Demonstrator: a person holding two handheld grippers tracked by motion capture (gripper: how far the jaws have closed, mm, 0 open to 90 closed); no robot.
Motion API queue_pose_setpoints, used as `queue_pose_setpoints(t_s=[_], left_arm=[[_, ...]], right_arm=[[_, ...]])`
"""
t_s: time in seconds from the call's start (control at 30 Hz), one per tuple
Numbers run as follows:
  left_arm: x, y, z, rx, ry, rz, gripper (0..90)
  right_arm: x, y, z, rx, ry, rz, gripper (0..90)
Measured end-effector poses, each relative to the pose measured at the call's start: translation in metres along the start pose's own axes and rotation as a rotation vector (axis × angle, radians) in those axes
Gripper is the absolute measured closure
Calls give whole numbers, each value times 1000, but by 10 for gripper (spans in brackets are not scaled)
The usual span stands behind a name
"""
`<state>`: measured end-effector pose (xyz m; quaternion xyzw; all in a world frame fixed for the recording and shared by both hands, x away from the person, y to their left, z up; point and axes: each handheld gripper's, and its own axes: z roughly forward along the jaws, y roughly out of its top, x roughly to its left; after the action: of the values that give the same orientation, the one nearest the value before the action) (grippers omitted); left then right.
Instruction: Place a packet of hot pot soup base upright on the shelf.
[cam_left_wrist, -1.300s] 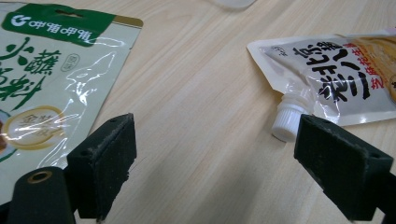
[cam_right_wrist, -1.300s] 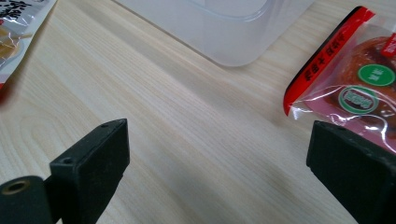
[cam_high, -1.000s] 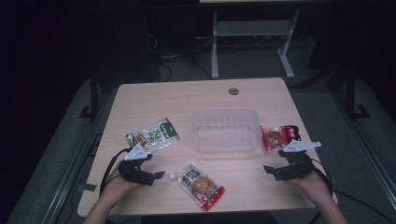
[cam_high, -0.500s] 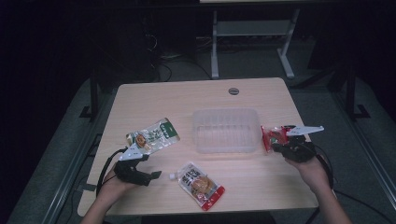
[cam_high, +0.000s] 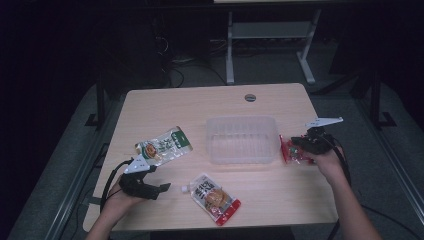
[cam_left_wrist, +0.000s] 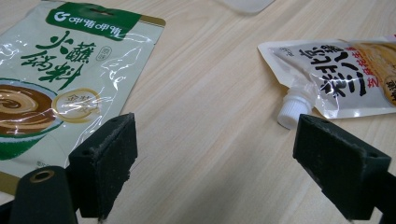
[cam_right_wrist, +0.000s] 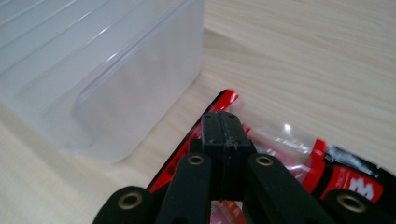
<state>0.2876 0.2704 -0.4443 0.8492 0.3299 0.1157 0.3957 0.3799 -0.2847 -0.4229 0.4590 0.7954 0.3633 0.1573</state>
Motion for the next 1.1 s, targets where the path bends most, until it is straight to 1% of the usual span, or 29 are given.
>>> queue_pose_setpoints(t_s=[0.03, 0.07, 0.1, 0.13, 0.17, 0.2, 0.23, 0.27, 0.33, 0.4, 0.47, 0.5, 0.57, 0.6, 0.67, 0.77, 0.8, 0.87, 0.9, 0.97, 1.0, 1.03, 1.1], left_arm=[[2, -1, 1, 0, -3, -9, 133], [2, -1, 1, 0, -3, -9, 133], [3, -2, 2, 6, -4, -14, 133], [4, -2, 3, 8, -6, -18, 133], [4, -2, 3, 7, -8, -18, 133], [3, -2, 3, 7, -9, -14, 133], [3, -2, 3, 7, -9, -14, 133], [3, -2, 3, 2, -7, -15, 133], [2, -1, 2, 11, -9, -1, 133], [0, -1, 3, 3, -10, -7, 133], [0, -1, 3, 6, -12, 2, 133], [0, -1, 4, 5, -16, -3, 133], [1, -1, 4, 14, -19, 2, 133], [0, -1, 4, 8, -20, -9, 133], [0, -2, 4, 3, -24, -10, 133], [0, -2, 4, 3, -29, -7, 133], [0, -2, 4, 3, -29, -7, 133], [0, -2, 4, 2, -30, -10, 133], [0, -2, 3, 1, -32, -8, 133], [0, -1, 3, -1, -33, -5, 133], [0, -1, 3, 0, -33, -6, 133], [0, -1, 3, 0, -35, -6, 133], [-1, -1, 3, 0, -37, -6, 133]], right_arm=[[-5, 3, 5, 5, -9, 4, 897], [-5, 3, 5, 5, -9, 4, 897], [-10, 6, 11, 7, -14, 11, 897], [-11, 7, 14, 8, -19, 12, 897], [-14, 8, 18, 3, -20, 12, 897], [-15, 8, 21, 10, -16, 23, 897], [-15, 8, 21, 10, -16, 23, 897], [-17, 8, 24, 15, -26, 14, 897], [-20, 7, 31, 20, -32, 20, 897], [-23, 5, 36, 39, -46, 22, 897], [-24, 3, 37, 57, -51, 27, 897], [-25, 2, 37, 58, -50, 24, 897], [-25, 2, 37, 58, -49, 24, 897], [-24, 1, 37, 70, -45, 26, 897], [-24, 1, 37, 71, -42, 19, 897], [-23, -1, 38, 88, -37, 10, 898], [-22, -1, 38, 98, -36, 15, 897], [-22, -2, 38, 98, -32, 10, 897], [-20, -3, 35, 110, -24, 13, 897], [-19, -4, 34, 107, -21, 5, 897], [-16, -6, 30, 106, -6, 10, 897], [-15, -8, 29, 108, 3, 4, 897], [-13, -10, 27, 117, 10, 3, 897]])
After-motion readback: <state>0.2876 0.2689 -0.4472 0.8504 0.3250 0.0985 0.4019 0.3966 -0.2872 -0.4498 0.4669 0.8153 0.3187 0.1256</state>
